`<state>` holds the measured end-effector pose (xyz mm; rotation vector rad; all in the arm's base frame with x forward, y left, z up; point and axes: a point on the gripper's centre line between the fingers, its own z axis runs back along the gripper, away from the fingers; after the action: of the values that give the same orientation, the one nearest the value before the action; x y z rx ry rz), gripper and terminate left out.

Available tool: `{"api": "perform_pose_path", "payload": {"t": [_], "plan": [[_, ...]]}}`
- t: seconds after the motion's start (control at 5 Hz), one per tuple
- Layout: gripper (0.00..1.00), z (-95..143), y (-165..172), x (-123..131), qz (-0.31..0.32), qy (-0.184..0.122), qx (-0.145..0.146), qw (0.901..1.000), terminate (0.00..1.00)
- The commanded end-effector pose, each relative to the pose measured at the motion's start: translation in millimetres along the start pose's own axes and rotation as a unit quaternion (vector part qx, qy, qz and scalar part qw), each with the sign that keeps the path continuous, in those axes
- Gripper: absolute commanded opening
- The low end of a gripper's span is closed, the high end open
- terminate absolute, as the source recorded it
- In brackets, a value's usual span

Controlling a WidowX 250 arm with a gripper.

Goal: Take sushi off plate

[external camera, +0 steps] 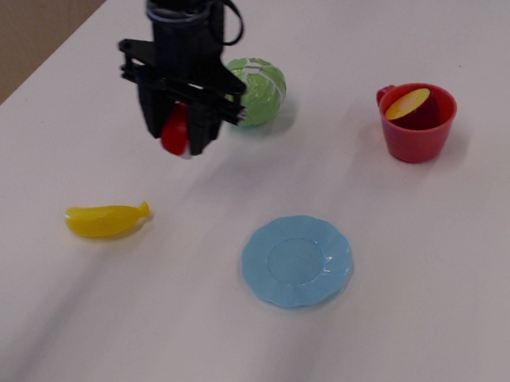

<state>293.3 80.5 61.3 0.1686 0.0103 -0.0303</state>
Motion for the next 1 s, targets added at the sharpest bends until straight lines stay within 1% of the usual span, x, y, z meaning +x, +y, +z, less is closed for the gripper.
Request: {"api": "perform_pose_path", "payload": {"t": [0.0, 0.2, 0.4, 0.6, 0.8], "plan": [[0.0, 6.2, 79.8, -3.5, 0.128, -0.005, -0.004, 0.9918, 0.0], [0.0, -10.6, 80.3, 5.1, 0.129, 0.016, -0.003, 0.9915, 0.0], [0.0, -22.5, 80.4, 8.2, 0.129, 0.02, -0.012, 0.9913, 0.0], [0.0, -21.8, 73.1, 8.4, 0.119, 0.011, -0.012, 0.9927, 0.0], [0.0, -23.6, 69.3, 4.1, 0.125, 0.023, -0.01, 0.9919, 0.0]]}}
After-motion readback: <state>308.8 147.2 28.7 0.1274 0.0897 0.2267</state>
